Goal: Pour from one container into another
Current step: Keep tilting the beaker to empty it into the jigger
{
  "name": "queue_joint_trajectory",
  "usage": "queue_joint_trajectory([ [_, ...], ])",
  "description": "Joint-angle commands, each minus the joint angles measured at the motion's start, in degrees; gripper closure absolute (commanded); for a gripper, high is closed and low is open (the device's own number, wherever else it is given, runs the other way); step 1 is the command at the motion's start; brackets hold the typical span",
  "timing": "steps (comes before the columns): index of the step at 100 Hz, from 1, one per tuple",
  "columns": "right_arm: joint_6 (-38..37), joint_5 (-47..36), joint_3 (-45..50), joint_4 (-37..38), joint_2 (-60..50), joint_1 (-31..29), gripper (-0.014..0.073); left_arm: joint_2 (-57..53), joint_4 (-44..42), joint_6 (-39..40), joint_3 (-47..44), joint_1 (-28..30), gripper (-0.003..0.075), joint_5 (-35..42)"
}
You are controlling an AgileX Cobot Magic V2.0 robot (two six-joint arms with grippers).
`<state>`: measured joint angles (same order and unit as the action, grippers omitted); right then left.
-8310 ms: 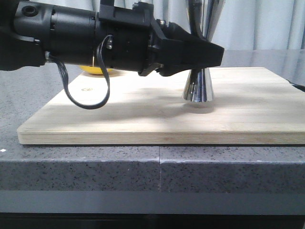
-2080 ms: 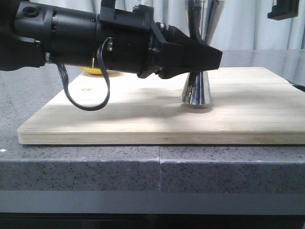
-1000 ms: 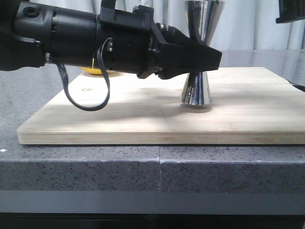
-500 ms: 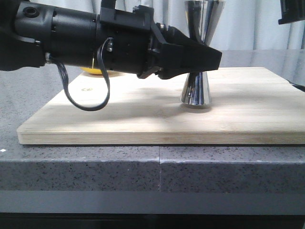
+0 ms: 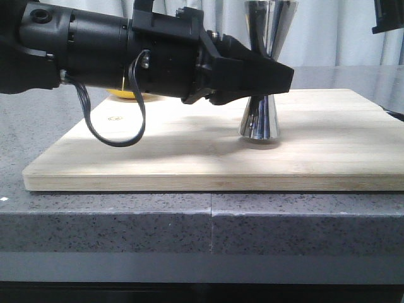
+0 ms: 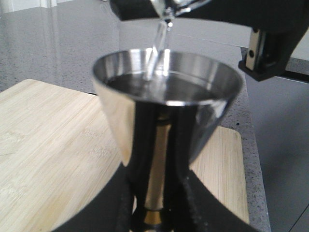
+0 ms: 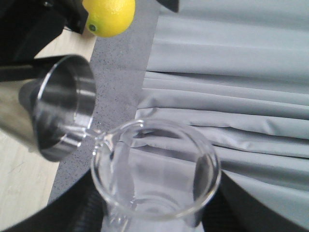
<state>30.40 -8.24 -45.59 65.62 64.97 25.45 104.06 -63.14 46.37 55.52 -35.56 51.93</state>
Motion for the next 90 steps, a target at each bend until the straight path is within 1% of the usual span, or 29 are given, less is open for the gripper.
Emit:
queue_joint_trajectory([
  [1, 0.2, -1.3, -2.2, -0.2, -1.2, 0.1, 0.0364, -3.4, 2.7, 0.4, 1.4, 0.0, 0.0741, 4.3],
  [13, 0.2, -1.3, -2.2, -1.5, -1.2, 0.1, 0.0364, -3.4, 2.7, 0.4, 1.4, 0.0, 0.0741, 4.3],
  [40, 0.2, -0.8, -2.2, -11.3, -1.4, 0.1, 0.0364, -3.4, 2.7, 0.4, 1.4, 0.0, 0.0741, 4.3],
  [55, 0.2, 0.0, -2.2, -18.5, -1.9, 0.1, 0.0364, -3.4, 2.7, 0.4, 1.4, 0.0, 0.0741, 4.3],
  [62, 0.2, 0.0, -2.2, -24.1, -2.0, 0.1, 0.0364, -3.4, 2.7, 0.4, 1.4, 0.0, 0.0741, 4.3],
  [79, 0.1, 0.0, -2.2, -42.4, -2.1, 0.1, 0.0364, -3.4, 2.7, 0.4, 1.4, 0.0, 0.0741, 4.3],
  [84, 0.1, 0.0, -2.2, -45.7, -2.1, 0.1, 0.0364, -3.4, 2.7, 0.4, 1.4, 0.0, 0.0741, 4.3],
  [90, 0.1, -0.4, -2.2, -47.8, -2.1, -0.2, 0.0364, -3.4, 2.7, 0.4, 1.4, 0.0, 0.0741, 4.3],
])
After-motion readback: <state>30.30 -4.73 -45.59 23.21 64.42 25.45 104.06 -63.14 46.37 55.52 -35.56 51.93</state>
